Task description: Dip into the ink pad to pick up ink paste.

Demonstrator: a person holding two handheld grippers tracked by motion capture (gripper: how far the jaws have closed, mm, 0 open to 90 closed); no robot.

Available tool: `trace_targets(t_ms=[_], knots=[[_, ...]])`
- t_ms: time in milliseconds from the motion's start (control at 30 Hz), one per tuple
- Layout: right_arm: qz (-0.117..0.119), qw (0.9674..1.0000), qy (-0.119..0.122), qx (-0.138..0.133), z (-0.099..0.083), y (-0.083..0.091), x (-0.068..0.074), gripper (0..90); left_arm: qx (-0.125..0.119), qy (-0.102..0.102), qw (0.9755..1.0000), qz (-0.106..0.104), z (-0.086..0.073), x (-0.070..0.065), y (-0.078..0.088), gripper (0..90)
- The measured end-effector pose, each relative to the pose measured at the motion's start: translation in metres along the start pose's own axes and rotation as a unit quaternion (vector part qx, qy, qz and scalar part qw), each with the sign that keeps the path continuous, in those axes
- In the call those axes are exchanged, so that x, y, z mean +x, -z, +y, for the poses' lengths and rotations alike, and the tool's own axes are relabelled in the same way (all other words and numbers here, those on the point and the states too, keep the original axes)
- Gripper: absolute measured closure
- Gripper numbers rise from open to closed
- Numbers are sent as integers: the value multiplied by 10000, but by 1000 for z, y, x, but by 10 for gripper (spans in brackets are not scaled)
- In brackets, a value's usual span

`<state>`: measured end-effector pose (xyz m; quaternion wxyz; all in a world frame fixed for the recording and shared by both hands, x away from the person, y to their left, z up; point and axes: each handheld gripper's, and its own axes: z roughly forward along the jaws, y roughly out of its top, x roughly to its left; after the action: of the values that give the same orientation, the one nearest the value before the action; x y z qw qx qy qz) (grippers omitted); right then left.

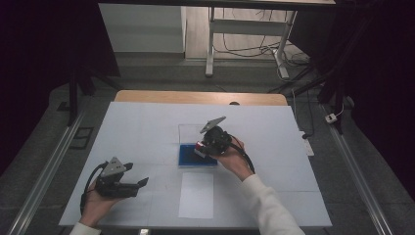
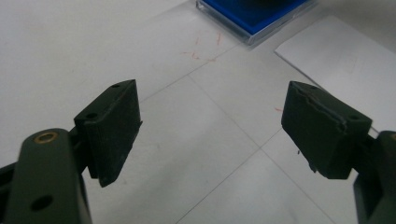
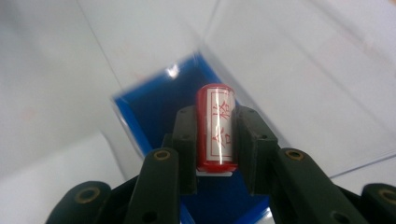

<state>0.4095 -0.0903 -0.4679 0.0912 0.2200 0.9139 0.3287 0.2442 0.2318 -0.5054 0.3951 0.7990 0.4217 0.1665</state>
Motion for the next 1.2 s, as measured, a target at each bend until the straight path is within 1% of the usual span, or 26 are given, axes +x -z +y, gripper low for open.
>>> trace_targets(t_ms=[33,67,133,200,333,367,500,633,667,733,1200], knots=[[63,9999,-63,-110,0,4,-1,706,5,1,10000,2,0,0,0,202],[73,9998,-75,-195,0,8,-2,705,10,7,10000,2,0,0,0,202],[91,9994,-148,-312,-1,15,-3,706,15,9,10000,9,0,0,0,201],[121,9991,-155,-383,-2,21,-2,706,11,10,10000,17,0,0,0,201],[100,9991,-58,-417,-5,29,2,705,15,28,10000,49,0,0,0,200],[119,9989,-98,-453,-6,30,3,705,7,34,10000,51,-1,0,0,200],[160,9984,-73,-546,-11,35,6,705,15,39,10000,56,-1,1,0,200],[214,9975,-123,-657,-14,42,9,705,27,42,10000,65,-1,1,0,200],[212,9976,-105,-649,-15,44,9,705,27,44,10000,66,-1,1,0,200],[248,9971,-91,-719,-16,46,11,705,28,46,10000,68,-1,1,0,200],[290,9964,12,-798,-20,54,19,705,41,36,10000,69,-2,1,0,201]])
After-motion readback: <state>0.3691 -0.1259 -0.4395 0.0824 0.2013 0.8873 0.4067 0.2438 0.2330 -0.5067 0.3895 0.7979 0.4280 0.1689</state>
